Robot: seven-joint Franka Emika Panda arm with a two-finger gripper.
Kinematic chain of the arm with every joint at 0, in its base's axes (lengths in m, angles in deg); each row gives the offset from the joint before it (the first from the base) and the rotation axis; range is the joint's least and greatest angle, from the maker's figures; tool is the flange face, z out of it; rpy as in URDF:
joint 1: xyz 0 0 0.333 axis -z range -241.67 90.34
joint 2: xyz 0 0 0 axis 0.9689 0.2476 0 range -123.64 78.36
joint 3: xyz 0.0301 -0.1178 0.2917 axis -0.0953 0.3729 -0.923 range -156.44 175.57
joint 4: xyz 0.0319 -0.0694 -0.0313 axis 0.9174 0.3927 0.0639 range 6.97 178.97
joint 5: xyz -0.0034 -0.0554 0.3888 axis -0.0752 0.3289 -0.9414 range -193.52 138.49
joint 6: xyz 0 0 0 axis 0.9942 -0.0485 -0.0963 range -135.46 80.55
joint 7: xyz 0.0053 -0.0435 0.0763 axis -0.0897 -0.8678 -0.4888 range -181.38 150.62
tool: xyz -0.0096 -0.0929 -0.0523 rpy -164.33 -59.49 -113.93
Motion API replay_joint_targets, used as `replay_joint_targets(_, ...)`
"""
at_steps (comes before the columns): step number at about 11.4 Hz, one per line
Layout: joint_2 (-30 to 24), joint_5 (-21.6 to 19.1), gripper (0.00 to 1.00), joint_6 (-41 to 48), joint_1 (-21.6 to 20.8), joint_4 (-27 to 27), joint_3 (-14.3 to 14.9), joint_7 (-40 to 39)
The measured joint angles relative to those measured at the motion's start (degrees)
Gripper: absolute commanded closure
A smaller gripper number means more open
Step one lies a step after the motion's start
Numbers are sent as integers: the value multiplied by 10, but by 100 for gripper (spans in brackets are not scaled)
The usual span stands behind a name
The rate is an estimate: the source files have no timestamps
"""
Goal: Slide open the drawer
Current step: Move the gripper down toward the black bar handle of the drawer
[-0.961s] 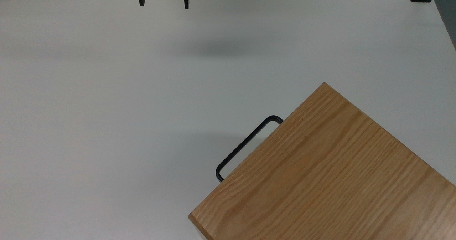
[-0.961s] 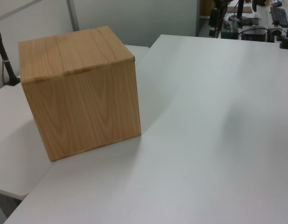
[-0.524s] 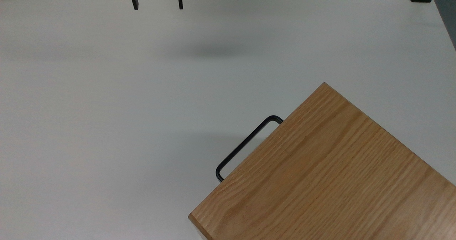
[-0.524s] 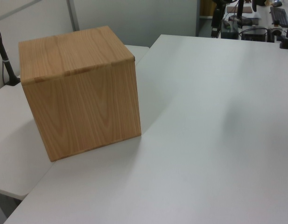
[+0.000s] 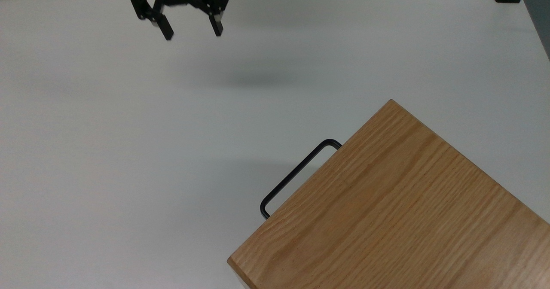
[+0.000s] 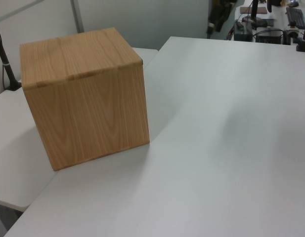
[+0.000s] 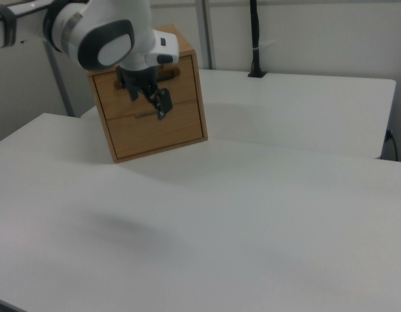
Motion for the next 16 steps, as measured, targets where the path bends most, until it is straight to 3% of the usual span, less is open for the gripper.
replay_joint_targets(1, 19, -59, 5, -50, 0, 0, 1, 39)
replay_joint_targets(2, 41, -110, 19, -101, -1, 0, 1, 74)
replay_joint_targets(4, 85, -163, 72, -195, -15, -4, -3, 152)
replay_joint_targets(6, 120, -196, 70, -253, -39, -15, -5, 228)
replay_joint_targets(9, 167, -228, 69, -265, -71, -63, -10, 258)
replay_joint_targets(10, 192, -234, 64, -276, -76, -89, -17, 260)
replay_joint_targets(12, 241, -237, 34, -315, -80, -133, -37, 261)
replay_joint_targets(13, 254, -237, 29, -337, -80, -144, -47, 261)
replay_joint_targets(16, 261, -237, 29, -343, -77, -149, -51, 261)
